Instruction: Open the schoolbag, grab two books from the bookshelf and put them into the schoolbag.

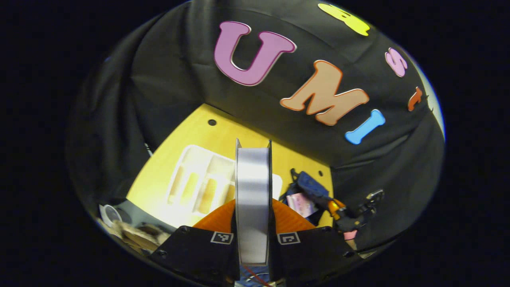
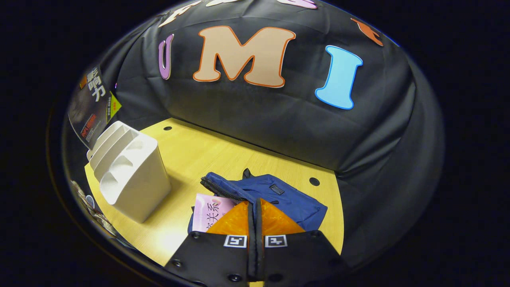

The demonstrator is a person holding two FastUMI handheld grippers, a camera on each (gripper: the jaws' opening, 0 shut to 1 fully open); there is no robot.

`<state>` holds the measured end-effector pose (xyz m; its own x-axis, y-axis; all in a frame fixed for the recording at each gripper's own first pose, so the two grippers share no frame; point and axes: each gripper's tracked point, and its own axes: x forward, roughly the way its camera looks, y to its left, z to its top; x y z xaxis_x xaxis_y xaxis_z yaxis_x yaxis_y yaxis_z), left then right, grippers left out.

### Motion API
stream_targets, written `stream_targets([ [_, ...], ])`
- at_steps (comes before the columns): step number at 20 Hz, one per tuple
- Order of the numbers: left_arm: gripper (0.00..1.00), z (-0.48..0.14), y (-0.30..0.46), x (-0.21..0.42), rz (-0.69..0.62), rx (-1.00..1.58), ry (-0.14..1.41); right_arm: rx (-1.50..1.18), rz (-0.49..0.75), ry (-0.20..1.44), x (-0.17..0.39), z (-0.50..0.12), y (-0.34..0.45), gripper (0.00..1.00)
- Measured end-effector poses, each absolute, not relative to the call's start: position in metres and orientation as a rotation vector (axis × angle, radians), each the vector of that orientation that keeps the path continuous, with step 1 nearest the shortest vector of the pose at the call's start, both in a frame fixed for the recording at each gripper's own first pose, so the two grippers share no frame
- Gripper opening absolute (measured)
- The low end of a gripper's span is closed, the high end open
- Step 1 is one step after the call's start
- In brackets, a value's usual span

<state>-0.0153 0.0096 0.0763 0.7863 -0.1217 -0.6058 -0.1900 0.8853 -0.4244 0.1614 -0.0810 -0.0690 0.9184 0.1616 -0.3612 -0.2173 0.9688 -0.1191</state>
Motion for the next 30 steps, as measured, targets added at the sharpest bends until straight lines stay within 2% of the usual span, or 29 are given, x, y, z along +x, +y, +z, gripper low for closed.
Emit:
stream_targets([
  [8, 0.25, 0.0, -0.129, 0.006, -0.185, -0.72, 0.71, -0.134, 0.181, 0.358, 0.165, -0.066, -0.088, 0.03],
  [12, 0.26, -0.059, -0.186, 0.026, -0.237, -0.784, 0.811, -0.121, 0.177, 0.354, 0.167, -0.063, -0.09, 0.01],
  [15, 0.25, -0.097, -0.213, 0.053, -0.231, -0.786, 0.85, -0.123, 0.168, 0.35, 0.165, -0.062, -0.091, 0.01],
  [21, 0.26, -0.142, -0.231, 0.096, -0.184, -0.845, 0.823, -0.141, 0.155, 0.328, 0.163, -0.06, -0.087, 0.02],
  [23, 0.25, -0.153, -0.24, 0.105, -0.179, -0.874, 0.794, -0.155, 0.161, 0.324, 0.161, -0.061, -0.084, 0.05],
  [25, 0.25, -0.16, -0.247, 0.118, -0.173, -0.89, 0.754, -0.161, 0.166, 0.32, 0.159, -0.06, -0.079, 0.02],
  [30, 0.29, -0.175, -0.257, 0.138, -0.183, -0.895, 0.689, -0.197, 0.181, 0.318, 0.156, -0.064, -0.067, 0.03],
])
